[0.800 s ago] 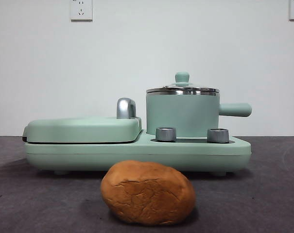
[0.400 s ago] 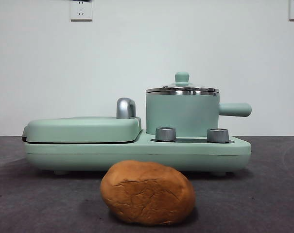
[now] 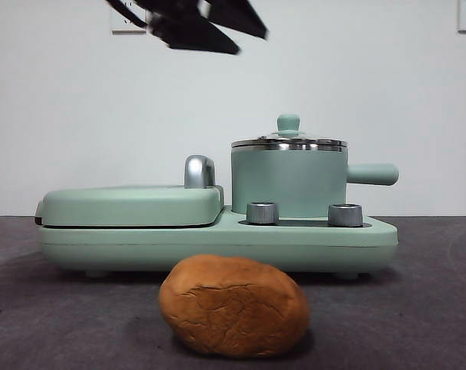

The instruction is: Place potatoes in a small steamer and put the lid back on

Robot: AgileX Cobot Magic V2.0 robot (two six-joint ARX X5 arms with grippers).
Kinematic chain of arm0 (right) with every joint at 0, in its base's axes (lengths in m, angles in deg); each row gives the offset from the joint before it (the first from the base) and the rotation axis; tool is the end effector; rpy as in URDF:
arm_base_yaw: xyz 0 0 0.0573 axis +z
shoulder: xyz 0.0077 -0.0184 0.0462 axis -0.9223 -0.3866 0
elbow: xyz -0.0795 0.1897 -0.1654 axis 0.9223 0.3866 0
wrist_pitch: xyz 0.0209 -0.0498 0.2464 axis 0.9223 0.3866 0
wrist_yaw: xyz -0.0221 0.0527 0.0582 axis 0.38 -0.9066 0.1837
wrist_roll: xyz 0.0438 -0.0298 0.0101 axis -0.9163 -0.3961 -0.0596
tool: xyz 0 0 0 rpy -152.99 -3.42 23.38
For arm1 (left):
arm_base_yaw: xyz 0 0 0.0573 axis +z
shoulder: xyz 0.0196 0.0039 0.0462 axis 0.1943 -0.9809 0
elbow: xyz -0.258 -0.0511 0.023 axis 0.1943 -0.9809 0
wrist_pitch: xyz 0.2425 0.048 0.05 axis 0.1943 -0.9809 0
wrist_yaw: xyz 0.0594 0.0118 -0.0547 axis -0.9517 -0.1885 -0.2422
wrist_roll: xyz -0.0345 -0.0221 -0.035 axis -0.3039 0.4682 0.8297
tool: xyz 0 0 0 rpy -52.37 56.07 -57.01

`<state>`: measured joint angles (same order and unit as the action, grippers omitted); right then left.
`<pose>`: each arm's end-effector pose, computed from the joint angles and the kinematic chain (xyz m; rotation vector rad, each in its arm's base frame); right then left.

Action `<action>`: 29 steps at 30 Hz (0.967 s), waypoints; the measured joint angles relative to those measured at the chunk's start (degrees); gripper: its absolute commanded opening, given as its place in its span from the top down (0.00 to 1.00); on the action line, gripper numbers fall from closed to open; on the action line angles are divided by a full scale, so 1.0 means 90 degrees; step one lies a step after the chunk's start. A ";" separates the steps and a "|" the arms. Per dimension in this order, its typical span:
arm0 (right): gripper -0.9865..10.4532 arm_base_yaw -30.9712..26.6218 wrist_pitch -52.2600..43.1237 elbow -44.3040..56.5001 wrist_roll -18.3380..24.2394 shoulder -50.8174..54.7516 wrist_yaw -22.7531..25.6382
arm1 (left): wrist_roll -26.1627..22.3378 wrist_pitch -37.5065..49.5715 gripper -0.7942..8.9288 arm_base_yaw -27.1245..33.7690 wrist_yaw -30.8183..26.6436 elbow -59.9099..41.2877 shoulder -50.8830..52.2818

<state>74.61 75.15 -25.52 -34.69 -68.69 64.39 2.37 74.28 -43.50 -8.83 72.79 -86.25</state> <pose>0.0870 0.0222 0.3489 -0.2594 0.2289 0.5537 0.3060 -0.2064 0.3339 0.1765 0.1943 -0.9695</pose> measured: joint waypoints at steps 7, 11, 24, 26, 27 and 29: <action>0.67 0.0017 -0.0002 0.0000 0.0000 0.0000 0.0000 | -0.0121 0.0636 0.59 -0.0136 0.0000 0.0665 -0.1197; 0.67 0.0017 -0.0002 0.0000 -0.0002 0.0000 0.0000 | -0.0148 0.0877 0.59 -0.0136 -0.0039 0.0865 -0.1736; 0.67 0.0017 -0.0012 0.0000 -0.0002 0.0000 0.0000 | -0.0153 0.1443 0.59 -0.0136 -0.0214 0.0979 -0.2441; 0.67 0.0017 -0.0012 0.0000 -0.0002 0.0000 0.0000 | -0.0153 0.1443 0.59 -0.0136 -0.0214 0.0979 -0.2455; 0.67 0.0017 -0.0012 0.0000 -0.0002 0.0000 0.0000 | -0.0153 0.1445 0.59 -0.0136 -0.0214 0.0979 -0.2463; 0.67 0.0017 -0.0012 0.0000 -0.0002 0.0000 0.0000 | -0.0153 0.1445 0.59 -0.0136 -0.0214 0.0979 -0.2465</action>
<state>74.77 75.04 -25.52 -34.72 -68.69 64.39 0.99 87.28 -44.72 -10.75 81.60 -108.43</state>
